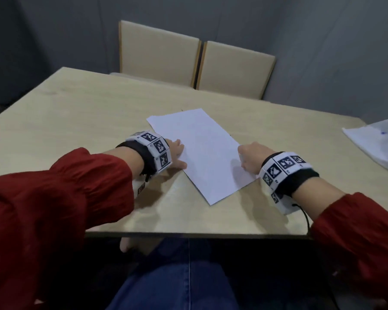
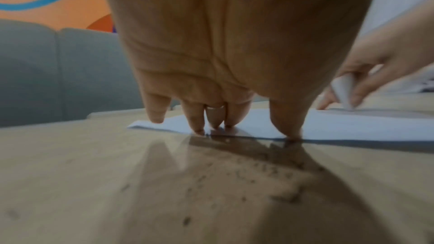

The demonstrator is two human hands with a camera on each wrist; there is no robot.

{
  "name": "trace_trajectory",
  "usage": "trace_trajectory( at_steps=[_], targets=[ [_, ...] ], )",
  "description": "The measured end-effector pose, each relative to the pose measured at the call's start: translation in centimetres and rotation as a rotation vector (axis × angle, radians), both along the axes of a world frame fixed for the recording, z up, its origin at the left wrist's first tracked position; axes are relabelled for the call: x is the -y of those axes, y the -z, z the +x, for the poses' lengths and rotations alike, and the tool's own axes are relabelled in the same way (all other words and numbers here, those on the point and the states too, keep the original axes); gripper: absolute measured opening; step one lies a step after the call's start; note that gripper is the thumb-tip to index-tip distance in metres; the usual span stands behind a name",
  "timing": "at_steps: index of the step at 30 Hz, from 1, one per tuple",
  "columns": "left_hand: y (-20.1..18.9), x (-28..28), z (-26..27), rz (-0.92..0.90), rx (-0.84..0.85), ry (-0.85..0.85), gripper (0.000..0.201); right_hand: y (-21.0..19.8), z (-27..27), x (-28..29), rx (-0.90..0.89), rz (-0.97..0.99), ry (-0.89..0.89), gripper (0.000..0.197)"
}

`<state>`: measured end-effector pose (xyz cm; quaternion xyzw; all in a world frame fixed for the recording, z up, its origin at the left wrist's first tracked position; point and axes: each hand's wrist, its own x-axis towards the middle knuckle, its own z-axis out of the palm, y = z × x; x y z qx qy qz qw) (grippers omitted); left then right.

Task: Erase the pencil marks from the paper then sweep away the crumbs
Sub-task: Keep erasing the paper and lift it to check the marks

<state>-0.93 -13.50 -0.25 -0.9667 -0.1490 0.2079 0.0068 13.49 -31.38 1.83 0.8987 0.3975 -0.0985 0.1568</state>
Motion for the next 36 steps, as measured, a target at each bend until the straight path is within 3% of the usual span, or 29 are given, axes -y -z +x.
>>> trace_trajectory(
  at_steps=[4,9,13,16,18,20,24,29,32,34,36],
  targets=[
    [-0.6,1.2,-0.3,0.06,-0.024,0.048,0.055,0.7,0.8,-0.2,-0.02,0.086,0.063,0.021],
    [-0.6,1.8,-0.3,0.14,-0.079,0.057,0.046,0.2,3.5,-0.3,-0.184,0.366,0.154,0.015],
    [-1.9,2.4,1.2,0.129,0.03,-0.005,0.048,-0.2,4.7,-0.1,-0.266,0.638,0.201,0.01],
    [-0.8,2.9,3.2,0.009,0.076,-0.017,0.087,-0.1,4.0,-0.4,-0.2,0.594,0.145,0.005],
    [0.5,3.8,3.8,-0.061,0.056,-0.04,0.128,0.3,2.6,-0.7,-0.238,0.535,0.079,0.018],
    [1.9,4.5,3.9,-0.107,0.059,-0.086,0.146,0.9,1.1,-1.1,-0.28,0.494,0.015,0.028],
    [2.7,4.4,3.9,-0.129,0.038,-0.104,0.151,1.2,-0.9,-1.2,-0.244,0.457,-0.118,0.015],
    [2.7,4.0,3.6,-0.127,0.053,-0.051,0.152,-0.2,-1.3,-1.0,-0.313,0.195,-0.303,0.01],
    [2.2,3.9,3.0,-0.147,0.027,-0.028,0.157,-0.1,-0.9,-2.5,-0.293,0.324,-0.298,0.009],
    [1.4,3.3,2.9,-0.176,-0.02,-0.026,0.146,0.2,-0.8,-3.2,-0.296,0.396,-0.265,0.013],
    [0.7,2.7,2.9,-0.166,-0.049,-0.045,0.122,0.6,-0.7,-3.4,-0.254,0.405,-0.29,0.015]
  ],
)
